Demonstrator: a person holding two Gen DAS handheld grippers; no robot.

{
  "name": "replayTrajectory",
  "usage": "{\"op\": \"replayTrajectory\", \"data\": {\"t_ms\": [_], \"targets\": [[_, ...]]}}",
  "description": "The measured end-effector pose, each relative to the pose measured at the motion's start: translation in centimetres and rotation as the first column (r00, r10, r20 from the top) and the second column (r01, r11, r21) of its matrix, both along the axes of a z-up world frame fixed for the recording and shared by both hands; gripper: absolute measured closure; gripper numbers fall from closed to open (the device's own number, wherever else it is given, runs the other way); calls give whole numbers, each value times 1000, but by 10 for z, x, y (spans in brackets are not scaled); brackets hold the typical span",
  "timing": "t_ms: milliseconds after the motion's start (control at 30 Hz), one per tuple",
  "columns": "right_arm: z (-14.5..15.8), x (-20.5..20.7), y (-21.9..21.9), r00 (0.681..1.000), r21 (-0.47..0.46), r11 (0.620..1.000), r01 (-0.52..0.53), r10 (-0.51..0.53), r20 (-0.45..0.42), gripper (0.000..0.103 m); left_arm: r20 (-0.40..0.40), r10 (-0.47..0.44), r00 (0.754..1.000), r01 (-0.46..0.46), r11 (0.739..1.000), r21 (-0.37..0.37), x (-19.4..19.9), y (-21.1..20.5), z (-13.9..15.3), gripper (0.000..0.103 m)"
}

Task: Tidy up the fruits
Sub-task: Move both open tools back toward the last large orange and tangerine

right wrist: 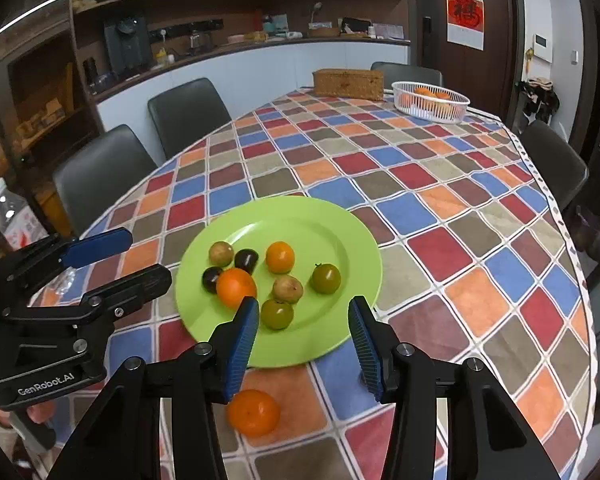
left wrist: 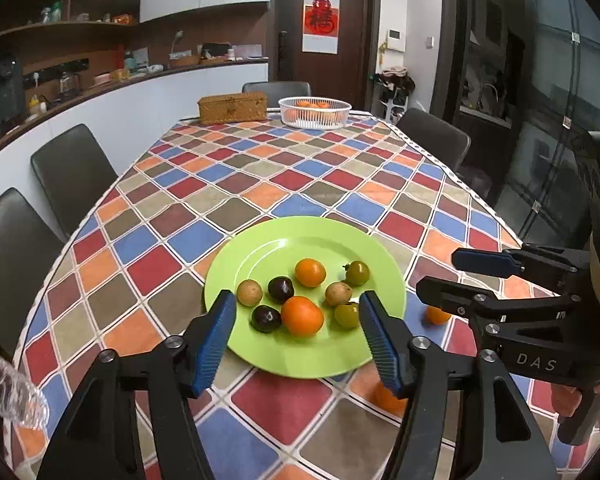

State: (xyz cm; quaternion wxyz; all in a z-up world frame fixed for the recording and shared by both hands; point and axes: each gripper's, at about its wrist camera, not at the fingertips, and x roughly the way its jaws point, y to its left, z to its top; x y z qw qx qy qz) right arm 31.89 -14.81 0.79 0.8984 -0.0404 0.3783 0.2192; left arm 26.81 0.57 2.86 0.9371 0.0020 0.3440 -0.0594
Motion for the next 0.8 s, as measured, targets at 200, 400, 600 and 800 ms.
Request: {"op": "replayTrajectory", "data": {"t_ms": [200, 400, 600, 800], "targets": [[8, -15, -13, 1000, 1, 1000, 7, -7, 25, 45, -8, 24, 1000, -24, 1000, -12, -18, -12, 5, 26], [4, -23, -31, 1000, -3, 1000, 11, -11, 28, 45, -3, 25, 1000, -25, 1000, 17, -35, -35, 1, 23], [-6, -31, -49, 1000, -7, 1000, 10, -9, 27, 45, -40, 35, 999, -35, 999, -18, -41, -49, -13, 22], [-24, -31, -61, 1000, -25, 1000, -1, 1, 9, 45, -76, 42, 996, -45, 999, -31, -43, -62, -31, 22]]}}
